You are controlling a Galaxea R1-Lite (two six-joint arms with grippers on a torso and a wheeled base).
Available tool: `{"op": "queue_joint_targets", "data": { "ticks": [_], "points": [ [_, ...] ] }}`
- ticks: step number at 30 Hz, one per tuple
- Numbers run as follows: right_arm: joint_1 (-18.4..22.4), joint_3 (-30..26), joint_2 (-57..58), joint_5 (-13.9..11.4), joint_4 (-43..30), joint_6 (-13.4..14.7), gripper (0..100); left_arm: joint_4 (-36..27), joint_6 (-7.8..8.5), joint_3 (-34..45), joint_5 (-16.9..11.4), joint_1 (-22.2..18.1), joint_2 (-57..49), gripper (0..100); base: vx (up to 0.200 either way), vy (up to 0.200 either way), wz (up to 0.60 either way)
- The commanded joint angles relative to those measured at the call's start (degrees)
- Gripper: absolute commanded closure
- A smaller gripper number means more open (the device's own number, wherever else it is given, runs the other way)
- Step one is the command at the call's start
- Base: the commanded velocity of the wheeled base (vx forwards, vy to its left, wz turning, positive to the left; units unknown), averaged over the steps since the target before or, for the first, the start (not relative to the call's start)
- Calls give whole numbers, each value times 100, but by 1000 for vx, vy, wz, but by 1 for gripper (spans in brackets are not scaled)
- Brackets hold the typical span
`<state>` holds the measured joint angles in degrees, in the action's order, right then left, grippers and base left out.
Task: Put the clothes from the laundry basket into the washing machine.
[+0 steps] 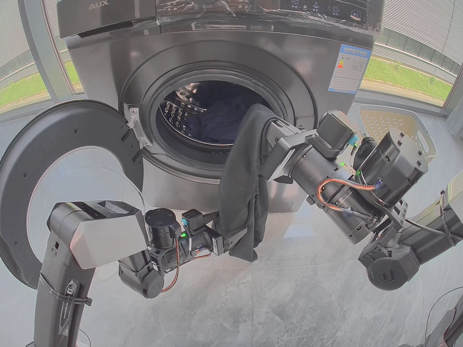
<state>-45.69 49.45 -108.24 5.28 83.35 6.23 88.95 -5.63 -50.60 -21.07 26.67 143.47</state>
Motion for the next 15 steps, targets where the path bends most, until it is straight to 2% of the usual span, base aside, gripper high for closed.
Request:
{"op": "queue_joint_targets", "data": {
  "ticks": [1, 9, 11, 15],
  "points": [
    [-10, -14, -13, -1, 6, 10, 100, 17, 1, -152, 59, -22, 208, 100, 0, 0, 0],
    [8, -23, 5, -1, 15, 10, 100, 25, -8, -231, 173, -39, 208, 100, 0, 0, 0],
    [95, -67, 22, 8, 6, 19, 100, 34, 1, -196, 296, -83, 128, 100, 0, 0, 0],
    [324, -128, 13, 8, 6, 54, 100, 43, 9, 200, 366, -180, -346, 100, 0, 0, 0]
  ]
}}
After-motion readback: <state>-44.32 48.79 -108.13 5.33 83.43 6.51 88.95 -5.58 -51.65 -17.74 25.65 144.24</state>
